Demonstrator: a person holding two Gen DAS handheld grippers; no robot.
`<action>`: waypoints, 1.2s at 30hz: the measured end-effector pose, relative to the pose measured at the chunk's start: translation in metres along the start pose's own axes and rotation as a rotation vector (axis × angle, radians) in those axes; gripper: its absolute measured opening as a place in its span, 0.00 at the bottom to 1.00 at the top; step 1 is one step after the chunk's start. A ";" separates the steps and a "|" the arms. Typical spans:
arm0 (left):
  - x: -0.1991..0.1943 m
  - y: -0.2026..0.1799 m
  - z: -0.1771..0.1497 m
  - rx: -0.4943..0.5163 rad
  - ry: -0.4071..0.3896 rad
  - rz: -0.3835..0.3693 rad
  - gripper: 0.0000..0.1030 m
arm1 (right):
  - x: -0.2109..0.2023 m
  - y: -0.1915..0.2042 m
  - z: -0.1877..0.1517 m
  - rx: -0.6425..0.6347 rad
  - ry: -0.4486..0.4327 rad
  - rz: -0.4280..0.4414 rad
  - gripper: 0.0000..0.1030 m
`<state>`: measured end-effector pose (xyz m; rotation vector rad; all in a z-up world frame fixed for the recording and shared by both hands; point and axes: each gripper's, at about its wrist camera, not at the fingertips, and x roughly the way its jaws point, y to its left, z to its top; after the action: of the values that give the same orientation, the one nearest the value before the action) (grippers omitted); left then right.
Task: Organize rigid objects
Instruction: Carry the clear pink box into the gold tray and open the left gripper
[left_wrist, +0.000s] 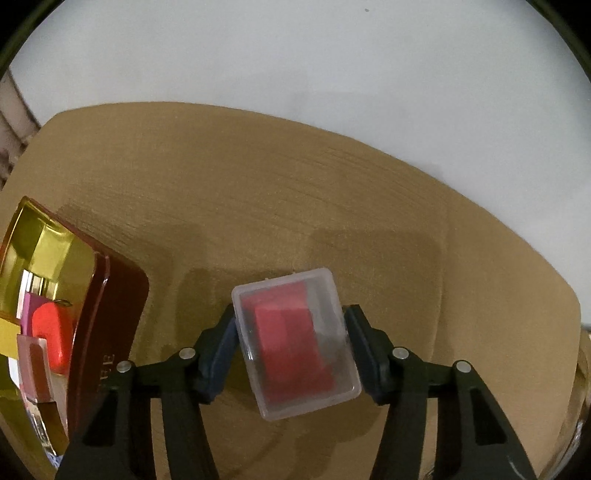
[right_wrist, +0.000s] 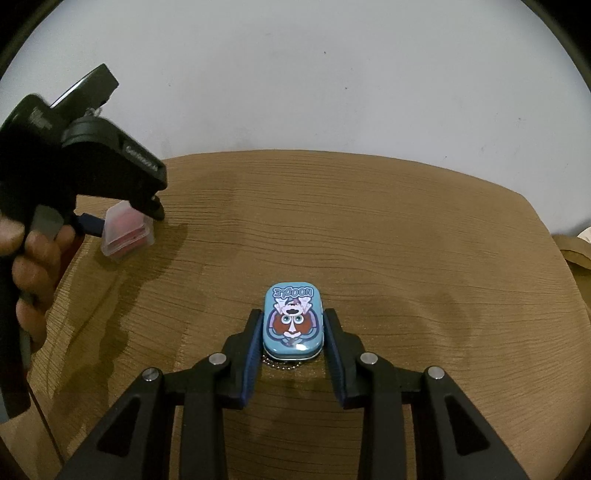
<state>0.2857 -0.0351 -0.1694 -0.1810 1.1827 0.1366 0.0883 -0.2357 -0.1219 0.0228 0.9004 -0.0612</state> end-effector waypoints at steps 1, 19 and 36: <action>0.000 0.002 -0.001 0.023 -0.011 0.009 0.52 | 0.000 0.000 0.000 -0.001 0.000 -0.002 0.32; -0.061 0.003 -0.061 0.290 -0.134 0.027 0.52 | 0.002 0.011 0.000 -0.031 0.004 -0.035 0.32; -0.150 0.029 -0.099 0.380 -0.253 0.047 0.52 | 0.005 0.015 0.000 -0.036 0.005 -0.037 0.32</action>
<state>0.1344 -0.0295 -0.0680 0.1939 0.9406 -0.0252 0.0926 -0.2213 -0.1261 -0.0271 0.9065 -0.0796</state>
